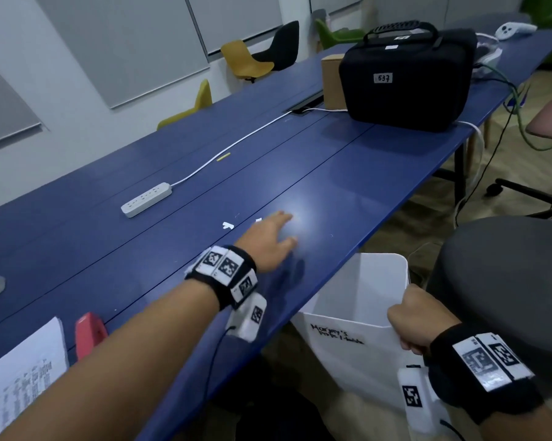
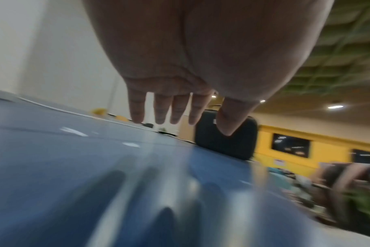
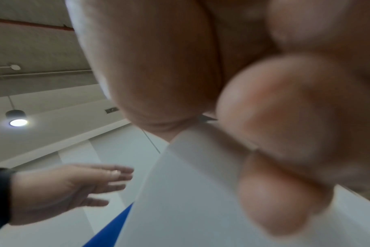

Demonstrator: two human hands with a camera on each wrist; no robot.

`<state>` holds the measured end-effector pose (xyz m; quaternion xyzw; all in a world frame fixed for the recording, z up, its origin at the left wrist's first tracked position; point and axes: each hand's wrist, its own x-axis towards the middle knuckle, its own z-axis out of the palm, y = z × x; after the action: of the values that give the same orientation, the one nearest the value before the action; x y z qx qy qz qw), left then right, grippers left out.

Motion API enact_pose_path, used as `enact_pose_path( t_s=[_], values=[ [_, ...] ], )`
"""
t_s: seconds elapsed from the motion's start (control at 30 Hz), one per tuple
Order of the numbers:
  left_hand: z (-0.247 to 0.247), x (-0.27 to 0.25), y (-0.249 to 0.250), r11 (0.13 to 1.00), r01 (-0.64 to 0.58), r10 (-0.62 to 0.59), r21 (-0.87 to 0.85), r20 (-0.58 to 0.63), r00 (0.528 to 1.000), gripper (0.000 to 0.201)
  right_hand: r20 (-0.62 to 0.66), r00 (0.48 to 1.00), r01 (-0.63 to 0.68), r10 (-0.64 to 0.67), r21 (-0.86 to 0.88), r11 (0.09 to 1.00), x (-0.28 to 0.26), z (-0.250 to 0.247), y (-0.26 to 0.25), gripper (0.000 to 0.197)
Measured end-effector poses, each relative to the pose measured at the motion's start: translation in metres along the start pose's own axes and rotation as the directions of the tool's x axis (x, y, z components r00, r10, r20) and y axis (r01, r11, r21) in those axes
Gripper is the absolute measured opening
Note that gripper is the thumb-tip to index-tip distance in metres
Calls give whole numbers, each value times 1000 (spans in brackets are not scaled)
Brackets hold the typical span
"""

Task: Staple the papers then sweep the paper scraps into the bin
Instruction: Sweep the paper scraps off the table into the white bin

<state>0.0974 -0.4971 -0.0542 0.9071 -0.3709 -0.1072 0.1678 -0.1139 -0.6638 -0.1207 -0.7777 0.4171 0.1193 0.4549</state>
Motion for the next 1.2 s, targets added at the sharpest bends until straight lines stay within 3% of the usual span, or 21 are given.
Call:
enact_pose_path(
  t_s=[0.07,0.17,0.23,0.33,0.5,0.63,0.73,1.0,1.1,1.13,1.2],
  values=[
    [-13,25,-42,972,223,-223,68,-5,975,69,1,1000,9,-9,8,1000,0,0,1,39],
    [-14,42,-95,865,474,-486,165,38,873,83,4,1000,13,-13,13,1000,0,0,2,36],
    [-9,47,-111,828,526,-545,195,62,836,87,4,1000,26,-26,22,999,1,0,2,35],
    [-4,58,-110,830,522,-544,195,86,834,89,-6,999,35,-35,18,999,2,-1,2,33],
    [2,72,-74,878,411,-459,245,186,869,89,-10,1000,29,-29,15,999,4,-1,2,37],
    [16,61,-23,935,189,-283,301,309,908,87,-7,1000,13,-13,16,1000,5,-3,3,38],
    [33,38,17,953,5,-130,302,395,909,87,-5,1000,14,-14,37,999,7,-4,4,39],
    [74,-25,86,868,-405,193,287,555,809,84,15,1000,21,-22,91,996,11,-6,11,45],
    [71,-36,97,907,-390,220,162,608,763,79,19,999,27,-29,105,994,12,-8,15,51],
    [68,-35,98,932,-346,219,108,593,775,75,21,999,26,-29,108,994,13,-8,17,52],
    [59,-29,97,950,-311,269,14,466,843,62,19,999,26,-28,110,994,13,-9,19,54]
  ],
)
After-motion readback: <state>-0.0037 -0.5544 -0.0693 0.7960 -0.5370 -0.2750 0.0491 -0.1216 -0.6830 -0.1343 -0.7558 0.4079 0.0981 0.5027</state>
